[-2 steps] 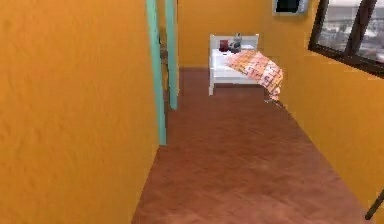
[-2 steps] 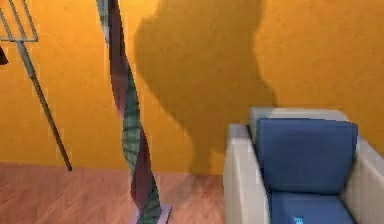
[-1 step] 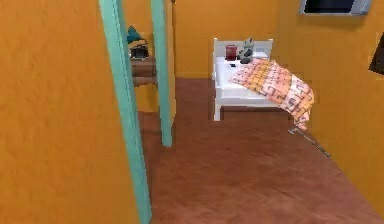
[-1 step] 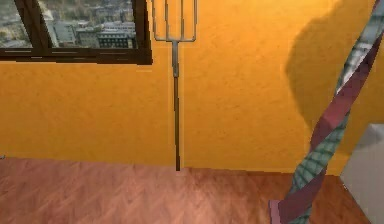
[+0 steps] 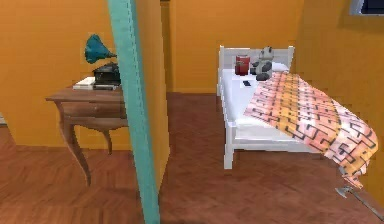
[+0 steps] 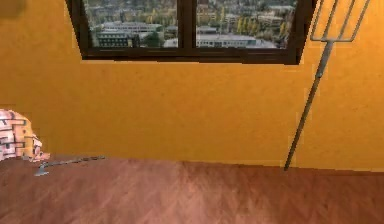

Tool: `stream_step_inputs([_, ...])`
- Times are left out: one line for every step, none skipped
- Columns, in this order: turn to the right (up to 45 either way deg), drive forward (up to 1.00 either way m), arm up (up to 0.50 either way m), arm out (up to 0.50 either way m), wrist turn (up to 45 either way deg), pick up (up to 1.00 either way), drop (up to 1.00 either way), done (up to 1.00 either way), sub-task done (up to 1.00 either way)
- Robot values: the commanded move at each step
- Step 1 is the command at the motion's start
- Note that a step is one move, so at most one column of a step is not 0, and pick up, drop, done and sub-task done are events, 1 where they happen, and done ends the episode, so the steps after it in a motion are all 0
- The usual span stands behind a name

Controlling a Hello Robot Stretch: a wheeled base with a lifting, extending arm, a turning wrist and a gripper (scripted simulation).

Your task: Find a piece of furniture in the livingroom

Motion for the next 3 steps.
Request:
stream_step_inputs([-3.0,0.00,0.00,0.00,0.0,0.00,0.00,0.00,0.00])
stream_step_inputs([45.0,0.00,0.00,0.00,0.0,0.00,0.00,0.00,0.00])
stream_step_inputs([45.0,0.00,0.00,0.00,0.0,0.00,0.00,0.00,0.00])
